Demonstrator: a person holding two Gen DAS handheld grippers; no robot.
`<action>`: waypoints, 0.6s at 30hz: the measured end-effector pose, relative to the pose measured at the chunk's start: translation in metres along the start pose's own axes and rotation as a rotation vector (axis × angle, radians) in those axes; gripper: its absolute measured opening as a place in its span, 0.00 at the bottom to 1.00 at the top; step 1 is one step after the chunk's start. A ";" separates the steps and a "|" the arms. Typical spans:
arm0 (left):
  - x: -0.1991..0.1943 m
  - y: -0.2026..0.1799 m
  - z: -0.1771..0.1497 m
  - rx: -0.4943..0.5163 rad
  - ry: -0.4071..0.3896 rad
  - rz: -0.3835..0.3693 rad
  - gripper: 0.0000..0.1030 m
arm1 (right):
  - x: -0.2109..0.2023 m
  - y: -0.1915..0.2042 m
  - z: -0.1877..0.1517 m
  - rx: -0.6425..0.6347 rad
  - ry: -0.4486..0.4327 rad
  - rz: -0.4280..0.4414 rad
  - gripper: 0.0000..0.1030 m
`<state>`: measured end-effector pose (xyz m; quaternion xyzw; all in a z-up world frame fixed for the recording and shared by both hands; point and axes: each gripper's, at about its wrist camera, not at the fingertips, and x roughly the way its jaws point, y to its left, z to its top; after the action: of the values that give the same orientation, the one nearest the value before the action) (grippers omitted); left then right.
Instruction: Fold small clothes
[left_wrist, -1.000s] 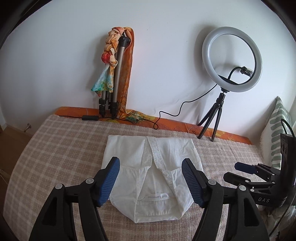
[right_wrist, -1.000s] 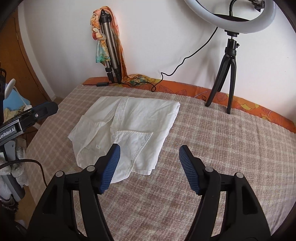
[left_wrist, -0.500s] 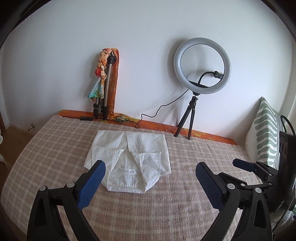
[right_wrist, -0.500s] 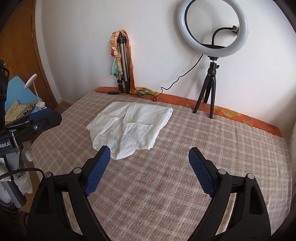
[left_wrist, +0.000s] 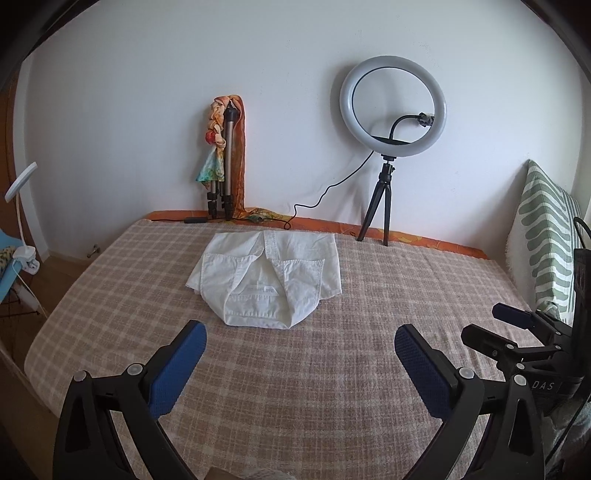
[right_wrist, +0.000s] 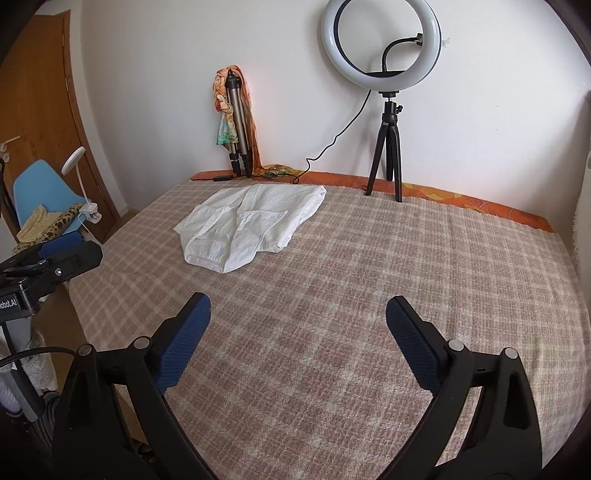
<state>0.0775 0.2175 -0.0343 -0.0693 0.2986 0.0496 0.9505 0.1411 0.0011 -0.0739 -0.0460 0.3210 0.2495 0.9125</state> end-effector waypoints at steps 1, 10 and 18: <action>0.000 -0.003 -0.002 0.011 -0.003 0.007 0.99 | 0.002 -0.002 -0.001 0.007 0.008 0.005 0.95; -0.003 -0.012 -0.014 0.028 -0.010 0.010 1.00 | 0.005 -0.007 -0.013 0.010 0.012 -0.002 1.00; 0.002 -0.012 -0.017 0.025 0.018 0.030 1.00 | 0.004 -0.011 -0.013 0.023 0.004 -0.020 1.00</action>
<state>0.0712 0.2031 -0.0475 -0.0534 0.3088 0.0598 0.9477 0.1416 -0.0106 -0.0875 -0.0390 0.3254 0.2367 0.9146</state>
